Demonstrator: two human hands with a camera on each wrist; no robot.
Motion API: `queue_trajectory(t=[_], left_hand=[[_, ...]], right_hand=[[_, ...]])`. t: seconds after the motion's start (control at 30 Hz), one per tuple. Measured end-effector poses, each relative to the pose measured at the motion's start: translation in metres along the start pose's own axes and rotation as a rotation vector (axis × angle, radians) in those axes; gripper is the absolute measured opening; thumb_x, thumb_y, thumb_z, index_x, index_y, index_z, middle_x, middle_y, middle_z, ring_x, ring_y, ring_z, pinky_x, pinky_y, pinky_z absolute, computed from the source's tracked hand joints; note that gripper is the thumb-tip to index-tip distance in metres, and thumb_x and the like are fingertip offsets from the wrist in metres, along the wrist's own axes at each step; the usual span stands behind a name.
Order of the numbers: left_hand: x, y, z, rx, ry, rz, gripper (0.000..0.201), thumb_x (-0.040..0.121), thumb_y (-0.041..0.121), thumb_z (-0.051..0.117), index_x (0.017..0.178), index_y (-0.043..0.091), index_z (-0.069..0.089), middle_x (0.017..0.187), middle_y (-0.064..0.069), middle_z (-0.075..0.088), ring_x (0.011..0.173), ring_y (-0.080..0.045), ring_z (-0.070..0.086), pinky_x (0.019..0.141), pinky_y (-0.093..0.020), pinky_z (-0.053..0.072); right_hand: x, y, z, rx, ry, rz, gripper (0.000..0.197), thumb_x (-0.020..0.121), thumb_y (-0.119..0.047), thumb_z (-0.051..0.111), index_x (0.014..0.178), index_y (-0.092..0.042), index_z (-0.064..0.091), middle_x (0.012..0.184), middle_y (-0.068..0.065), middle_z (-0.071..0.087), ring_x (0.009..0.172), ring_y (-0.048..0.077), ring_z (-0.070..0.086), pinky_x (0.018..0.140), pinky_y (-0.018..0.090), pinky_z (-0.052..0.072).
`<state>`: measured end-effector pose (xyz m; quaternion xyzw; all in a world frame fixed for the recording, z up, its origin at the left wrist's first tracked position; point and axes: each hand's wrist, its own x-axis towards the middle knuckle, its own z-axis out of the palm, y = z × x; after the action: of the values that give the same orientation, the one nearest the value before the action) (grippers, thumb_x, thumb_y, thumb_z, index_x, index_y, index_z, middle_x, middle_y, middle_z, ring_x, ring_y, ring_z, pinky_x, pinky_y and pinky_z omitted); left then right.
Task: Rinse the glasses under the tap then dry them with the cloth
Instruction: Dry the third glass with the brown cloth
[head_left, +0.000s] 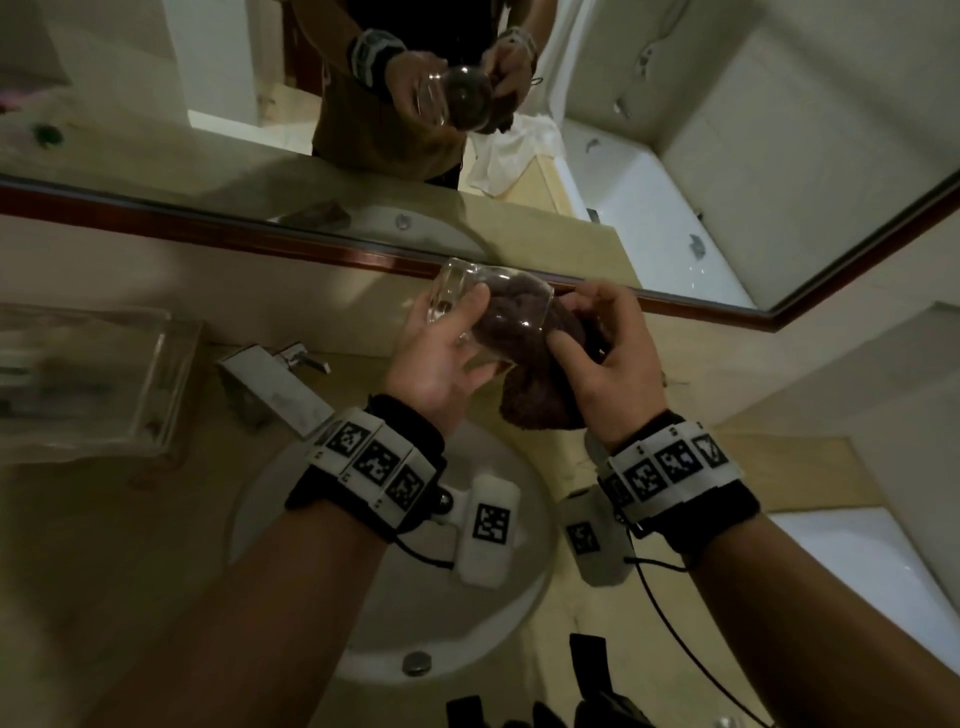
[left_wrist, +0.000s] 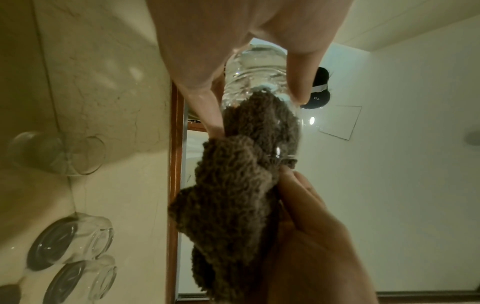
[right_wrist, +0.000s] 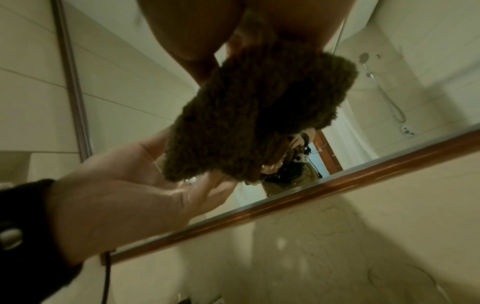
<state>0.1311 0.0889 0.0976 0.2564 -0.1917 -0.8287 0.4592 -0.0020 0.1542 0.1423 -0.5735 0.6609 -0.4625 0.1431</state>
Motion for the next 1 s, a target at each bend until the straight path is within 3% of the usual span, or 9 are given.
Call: queue_trajectory(t=[0.13, 0.3, 0.43, 0.5, 0.6, 0.7, 0.8, 0.87, 1.0], left_hand=[[-0.003, -0.002, -0.004, -0.003, 0.008, -0.001, 0.06, 0.083, 0.023, 0.069, 0.137, 0.011, 0.047, 0.125, -0.015, 0.065, 0.113, -0.031, 0.064, 0.087, -0.048, 0.055], [-0.007, 0.003, -0.009, 0.029, -0.009, 0.025, 0.058, 0.087, 0.02, 0.067, 0.138, 0.008, 0.044, 0.126, -0.017, 0.063, 0.112, -0.032, 0.065, 0.087, -0.047, 0.056], [-0.012, 0.005, -0.012, 0.078, -0.026, 0.054, 0.057, 0.087, 0.021, 0.067, 0.137, 0.007, 0.044, 0.126, -0.018, 0.063, 0.112, -0.034, 0.064, 0.084, -0.047, 0.056], [-0.014, 0.005, -0.012, 0.094, -0.027, 0.065, 0.055, 0.088, 0.021, 0.066, 0.138, 0.007, 0.045, 0.126, -0.018, 0.063, 0.112, -0.034, 0.064, 0.078, -0.042, 0.056], [-0.016, 0.005, -0.012, 0.119, -0.005, 0.071, 0.054, 0.088, 0.023, 0.066, 0.136, 0.008, 0.048, 0.125, -0.015, 0.064, 0.113, -0.031, 0.064, 0.08, -0.045, 0.057], [-0.016, 0.008, -0.013, 0.139, 0.03, 0.064, 0.051, 0.089, 0.023, 0.065, 0.135, 0.01, 0.048, 0.124, -0.012, 0.065, 0.111, -0.03, 0.065, 0.09, -0.054, 0.053], [-0.018, 0.011, -0.011, 0.141, 0.043, 0.053, 0.05, 0.09, 0.024, 0.064, 0.135, 0.011, 0.048, 0.125, -0.012, 0.065, 0.112, -0.03, 0.065, 0.092, -0.054, 0.052], [-0.02, 0.01, -0.01, 0.118, 0.053, 0.039, 0.05, 0.089, 0.026, 0.064, 0.135, 0.011, 0.049, 0.125, -0.013, 0.065, 0.111, -0.03, 0.065, 0.089, -0.052, 0.054], [-0.021, 0.01, -0.008, 0.077, 0.084, 0.016, 0.047, 0.09, 0.029, 0.062, 0.132, 0.011, 0.053, 0.12, -0.012, 0.067, 0.103, -0.027, 0.068, 0.078, -0.045, 0.058]], right_hand=[[-0.001, -0.003, 0.003, -0.125, -0.111, 0.007, 0.049, 0.091, -0.016, 0.058, 0.135, -0.029, 0.04, 0.108, -0.023, 0.06, 0.098, -0.006, 0.055, 0.091, 0.016, 0.044], [-0.001, -0.008, 0.007, -0.132, -0.348, 0.024, 0.068, 0.09, -0.047, 0.039, 0.148, -0.04, 0.005, 0.137, -0.001, 0.053, 0.121, 0.02, 0.053, 0.106, 0.037, 0.04], [0.002, -0.011, 0.009, -0.292, -0.522, -0.01, 0.114, 0.066, -0.071, 0.055, 0.15, -0.03, -0.01, 0.141, -0.002, 0.047, 0.122, 0.02, 0.053, 0.102, 0.036, 0.044], [0.001, -0.01, 0.013, -0.249, -0.528, -0.03, 0.118, 0.068, -0.057, 0.069, 0.15, -0.022, -0.008, 0.142, -0.001, 0.044, 0.125, 0.019, 0.05, 0.104, 0.037, 0.043], [0.003, -0.004, 0.01, -0.163, -0.494, -0.03, 0.104, 0.078, -0.027, 0.075, 0.151, -0.019, 0.002, 0.132, -0.006, 0.046, 0.121, 0.014, 0.051, 0.102, 0.02, 0.039], [0.003, -0.003, 0.003, -0.087, -0.428, -0.006, 0.09, 0.077, -0.026, 0.069, 0.149, -0.035, 0.016, 0.129, -0.005, 0.056, 0.116, 0.013, 0.056, 0.103, 0.028, 0.041], [-0.006, -0.001, 0.003, -0.068, -0.266, -0.09, 0.076, 0.077, -0.009, 0.073, 0.142, -0.026, 0.037, 0.12, -0.013, 0.059, 0.111, 0.001, 0.056, 0.1, 0.022, 0.042], [-0.013, 0.001, 0.004, -0.037, -0.157, -0.132, 0.068, 0.075, -0.011, 0.076, 0.133, -0.03, 0.046, 0.115, -0.017, 0.059, 0.108, -0.004, 0.057, 0.099, 0.022, 0.045], [-0.015, 0.001, 0.005, -0.175, -0.053, -0.244, 0.053, 0.079, -0.024, 0.069, 0.129, -0.026, 0.053, 0.115, -0.014, 0.06, 0.108, 0.008, 0.059, 0.098, 0.028, 0.046]])
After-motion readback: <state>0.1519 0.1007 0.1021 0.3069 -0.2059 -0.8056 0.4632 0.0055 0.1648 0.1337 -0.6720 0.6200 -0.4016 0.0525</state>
